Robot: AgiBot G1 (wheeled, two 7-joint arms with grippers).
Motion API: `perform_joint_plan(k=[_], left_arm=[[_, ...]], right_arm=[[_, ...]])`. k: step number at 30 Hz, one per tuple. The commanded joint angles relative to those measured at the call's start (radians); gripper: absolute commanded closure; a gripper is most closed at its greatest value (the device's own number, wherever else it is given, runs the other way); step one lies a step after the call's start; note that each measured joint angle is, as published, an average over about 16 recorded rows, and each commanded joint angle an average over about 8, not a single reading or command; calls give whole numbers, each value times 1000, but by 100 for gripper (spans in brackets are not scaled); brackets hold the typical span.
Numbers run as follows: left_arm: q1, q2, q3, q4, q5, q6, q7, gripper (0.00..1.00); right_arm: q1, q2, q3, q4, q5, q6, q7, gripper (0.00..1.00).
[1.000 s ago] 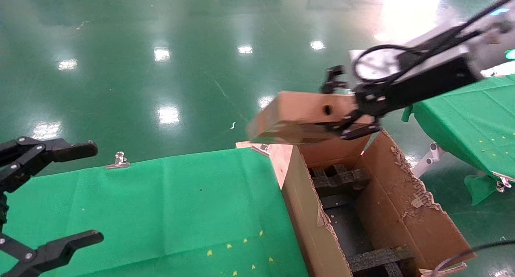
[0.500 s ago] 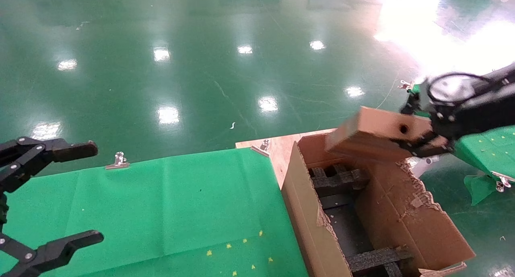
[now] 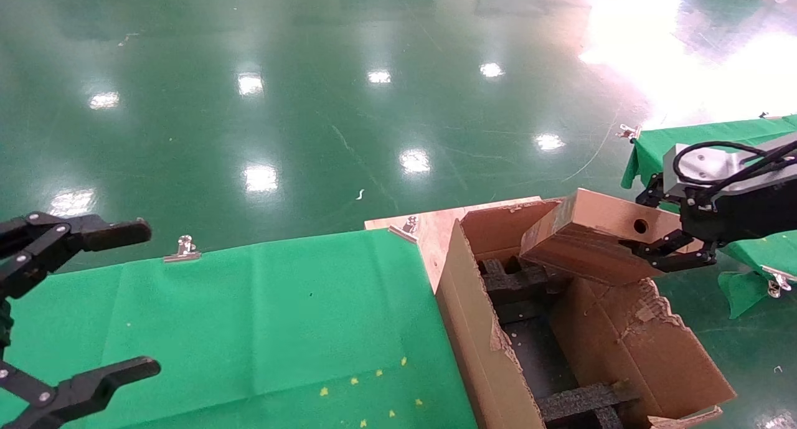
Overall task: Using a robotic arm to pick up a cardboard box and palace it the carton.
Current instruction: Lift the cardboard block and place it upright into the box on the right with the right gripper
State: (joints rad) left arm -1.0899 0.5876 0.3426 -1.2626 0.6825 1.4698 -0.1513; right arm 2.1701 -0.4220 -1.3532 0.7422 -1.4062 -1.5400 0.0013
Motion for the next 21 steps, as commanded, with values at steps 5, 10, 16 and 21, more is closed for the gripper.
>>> perform_joint_plan(k=[5, 10, 16, 21], left_arm=[[0, 0, 0, 0, 0, 0, 0, 0], [0, 0, 0, 0, 0, 0, 0, 0], [0, 0, 0, 0, 0, 0, 0, 0], [0, 0, 0, 0, 0, 0, 0, 0]], right_arm=[[-23, 2, -5, -22, 13, 14, 48, 100], [-63, 5, -14, -68, 29, 46, 189, 100], [-93, 5, -28, -96, 20, 102, 393, 100], [-127, 14, -39, -92, 16, 162, 592, 100]])
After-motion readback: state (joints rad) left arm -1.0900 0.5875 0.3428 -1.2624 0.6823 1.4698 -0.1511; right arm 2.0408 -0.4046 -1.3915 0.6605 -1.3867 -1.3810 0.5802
